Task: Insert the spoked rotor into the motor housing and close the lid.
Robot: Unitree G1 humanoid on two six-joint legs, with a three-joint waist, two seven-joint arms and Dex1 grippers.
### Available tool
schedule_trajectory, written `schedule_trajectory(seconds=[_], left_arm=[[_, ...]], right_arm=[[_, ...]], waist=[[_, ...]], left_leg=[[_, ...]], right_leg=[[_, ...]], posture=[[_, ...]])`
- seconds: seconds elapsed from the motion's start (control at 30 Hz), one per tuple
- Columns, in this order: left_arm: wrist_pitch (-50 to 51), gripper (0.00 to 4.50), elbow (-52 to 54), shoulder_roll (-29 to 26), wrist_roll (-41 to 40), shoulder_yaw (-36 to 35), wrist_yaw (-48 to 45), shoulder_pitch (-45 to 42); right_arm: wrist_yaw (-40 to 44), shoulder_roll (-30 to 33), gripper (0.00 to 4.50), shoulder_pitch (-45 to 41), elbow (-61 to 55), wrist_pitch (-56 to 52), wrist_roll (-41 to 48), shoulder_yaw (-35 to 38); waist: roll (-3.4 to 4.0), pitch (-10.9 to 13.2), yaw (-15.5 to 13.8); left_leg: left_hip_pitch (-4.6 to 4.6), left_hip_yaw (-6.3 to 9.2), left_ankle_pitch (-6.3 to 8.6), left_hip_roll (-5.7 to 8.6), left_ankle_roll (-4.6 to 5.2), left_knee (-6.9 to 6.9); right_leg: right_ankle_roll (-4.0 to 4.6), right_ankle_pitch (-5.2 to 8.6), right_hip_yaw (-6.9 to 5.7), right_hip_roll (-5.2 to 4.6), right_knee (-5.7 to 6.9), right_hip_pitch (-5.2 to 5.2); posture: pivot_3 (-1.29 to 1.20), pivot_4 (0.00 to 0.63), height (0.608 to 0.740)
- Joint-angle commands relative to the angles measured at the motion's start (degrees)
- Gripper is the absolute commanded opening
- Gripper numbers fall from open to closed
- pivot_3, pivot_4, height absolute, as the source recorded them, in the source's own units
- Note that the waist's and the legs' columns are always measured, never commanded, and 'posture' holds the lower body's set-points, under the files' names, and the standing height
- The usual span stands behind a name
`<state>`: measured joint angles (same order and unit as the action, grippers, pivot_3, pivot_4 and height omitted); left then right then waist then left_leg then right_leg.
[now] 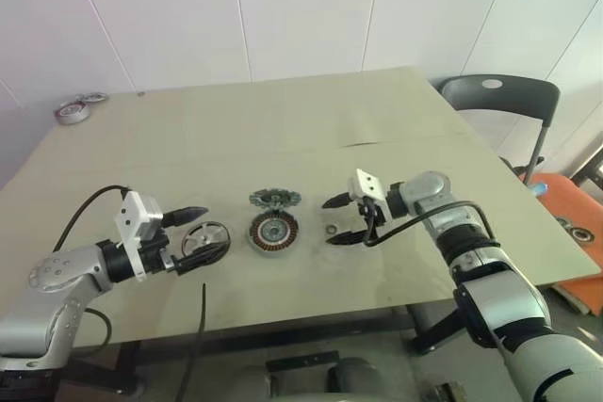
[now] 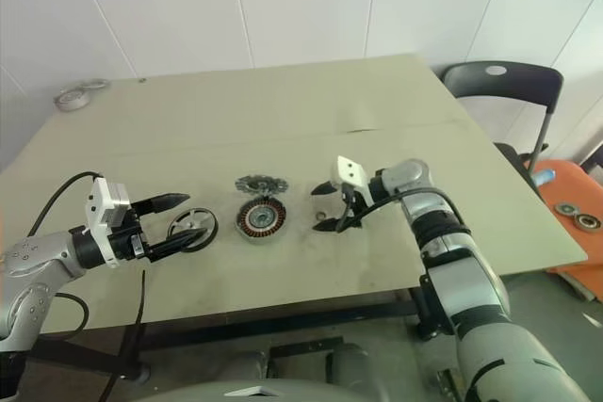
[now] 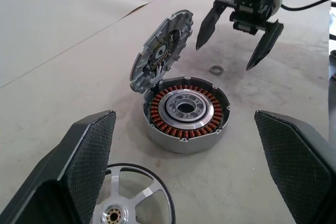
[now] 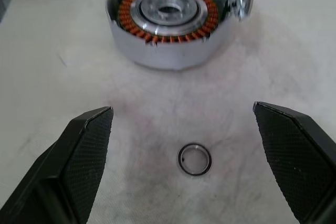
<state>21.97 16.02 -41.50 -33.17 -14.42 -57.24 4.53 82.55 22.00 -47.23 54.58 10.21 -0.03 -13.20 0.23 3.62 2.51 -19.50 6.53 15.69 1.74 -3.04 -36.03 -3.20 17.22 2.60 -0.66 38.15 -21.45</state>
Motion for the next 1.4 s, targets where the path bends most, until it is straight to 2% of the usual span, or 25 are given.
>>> schedule_trajectory(seconds=[0.03,0.47,0.77,0.87,1.07,1.37,1.4], left_arm=[[-0.37,4.5,2.2,-0.31,-0.64,-1.3,0.39,0.22],[-0.42,4.5,2.84,-0.24,-0.92,-1.54,1.47,0.18],[-0.9,4.5,2.47,0.15,-0.75,-1.44,1.7,0.18],[-0.95,4.5,2.51,0.26,-0.73,-1.5,1.76,0.22],[-1.04,4.5,2.62,0.4,-0.67,-1.64,1.9,0.34],[-1.12,4.5,2.69,0.56,-0.77,-1.5,2.26,0.31],[-1.1,4.5,2.67,0.57,-0.77,-1.49,2.28,0.26]], right_arm=[[-0.67,-0.27,4.47,-1.69,1.59,2.48,-0.81,0.12],[-7.71,-1.07,4.47,-2.48,9.09,7.26,-4.73,0.42],[-8.06,-0.81,4.47,-2.51,10.44,8.04,-5.3,0.23],[-8.39,-0.83,3.86,-2.53,10.65,8.13,-5.67,-0.02],[-8.92,-0.97,1.93,-2.61,10.97,7.82,-6.16,-0.31],[-9.8,-1.04,1.93,-2.59,11.29,7.82,-7.16,-0.46],[-9.85,-1.04,1.6,-2.57,11.29,7.84,-7.2,-0.47]], waist=[[0.0,0.0,0.02],[0.0,0.0,0.03],[-0.01,-0.01,0.04],[-0.01,-0.01,0.04],[-0.01,-0.01,0.04],[-0.06,-0.05,0.05],[-0.06,-0.05,0.04]], left_leg=[[0.0,0.0,0.0,0.0,0.0,0.0],[0.04,0.0,0.0,0.0,0.0,-0.04],[0.11,0.0,-0.01,0.0,0.0,-0.11],[0.11,0.0,-0.01,0.0,0.0,-0.1],[0.12,-0.01,-0.01,0.0,0.0,-0.16],[0.16,0.0,-0.02,0.0,0.0,-0.19],[0.16,-0.01,-0.02,0.0,0.0,-0.19]], right_leg=[[0.0,0.0,0.0,0.0,0.0,0.0],[0.01,0.0,0.01,0.02,0.02,0.04],[0.07,-0.01,0.01,0.03,0.03,0.14],[0.07,-0.02,0.01,0.03,0.03,0.13],[0.12,-0.05,0.02,0.04,0.04,0.16],[0.14,-0.07,0.02,0.04,0.05,0.22],[0.14,-0.07,0.02,0.04,0.05,0.22]], posture=[[0.0,0.0,0.74],[0.0,0.0,0.74],[0.0,0.0,0.74],[0.0,0.0,0.74],[0.0,0.0,0.74],[0.0,0.0,0.74],[0.0,0.0,0.74]])
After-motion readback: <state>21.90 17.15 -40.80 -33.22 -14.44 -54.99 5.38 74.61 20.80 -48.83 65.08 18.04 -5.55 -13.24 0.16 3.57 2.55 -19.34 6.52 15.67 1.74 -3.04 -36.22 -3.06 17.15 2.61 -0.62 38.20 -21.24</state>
